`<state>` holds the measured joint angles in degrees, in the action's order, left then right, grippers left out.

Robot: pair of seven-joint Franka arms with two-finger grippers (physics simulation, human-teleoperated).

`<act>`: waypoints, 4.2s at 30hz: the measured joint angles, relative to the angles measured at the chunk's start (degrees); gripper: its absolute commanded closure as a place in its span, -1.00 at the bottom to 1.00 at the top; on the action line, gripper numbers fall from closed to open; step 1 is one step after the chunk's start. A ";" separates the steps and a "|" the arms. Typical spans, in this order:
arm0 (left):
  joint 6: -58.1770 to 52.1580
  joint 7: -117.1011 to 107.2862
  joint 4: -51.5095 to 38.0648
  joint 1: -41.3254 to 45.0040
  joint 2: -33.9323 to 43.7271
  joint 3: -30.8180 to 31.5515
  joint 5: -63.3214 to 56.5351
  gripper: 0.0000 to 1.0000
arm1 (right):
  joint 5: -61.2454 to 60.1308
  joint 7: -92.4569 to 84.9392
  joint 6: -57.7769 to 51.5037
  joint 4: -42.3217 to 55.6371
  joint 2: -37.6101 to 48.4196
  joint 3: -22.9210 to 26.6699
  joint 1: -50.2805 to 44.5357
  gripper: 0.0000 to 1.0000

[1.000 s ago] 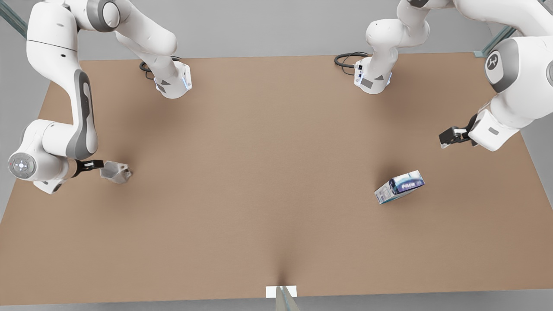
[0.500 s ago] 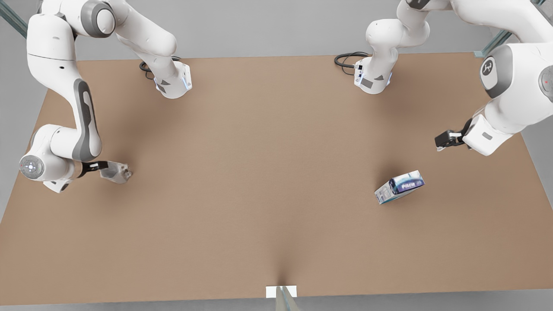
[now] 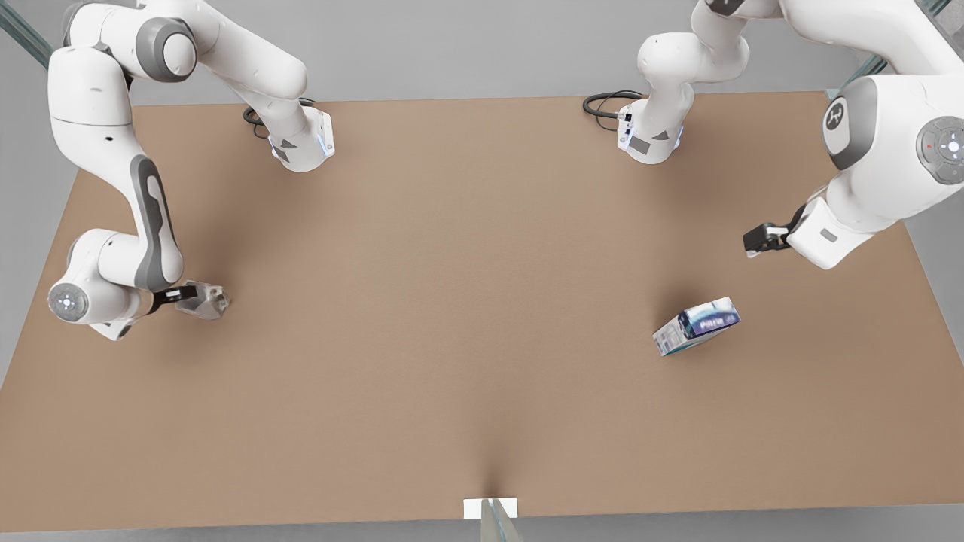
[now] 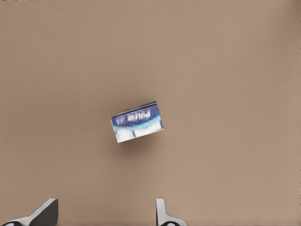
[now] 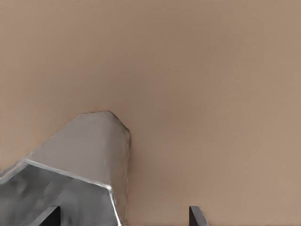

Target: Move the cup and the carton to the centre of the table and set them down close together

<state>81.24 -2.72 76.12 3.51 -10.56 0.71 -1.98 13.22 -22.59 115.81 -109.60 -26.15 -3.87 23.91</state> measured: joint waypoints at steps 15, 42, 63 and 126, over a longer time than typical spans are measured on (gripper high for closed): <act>0.58 0.00 -0.79 -0.23 -1.75 -0.06 -0.05 -1.00 | -2.50 0.35 -0.17 1.85 -3.38 -0.09 -0.50 0.56; 14.66 74.99 -3.23 -3.29 -7.29 -0.32 -0.39 -0.99 | -39.18 7.40 -3.89 49.05 -28.78 17.63 -61.08 0.57; 18.95 79.28 6.20 2.52 -4.92 1.13 2.94 -1.00 | -42.23 12.75 4.04 59.68 -37.75 21.62 -63.33 -1.00; 52.99 73.60 42.87 -1.92 -1.61 1.75 -2.43 -0.99 | -2.85 15.12 -21.59 27.33 13.76 0.62 -24.87 -1.00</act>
<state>134.23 70.87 118.99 1.59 -12.17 2.46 -4.41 10.37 -7.47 94.22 -82.27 -12.40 -3.25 -0.96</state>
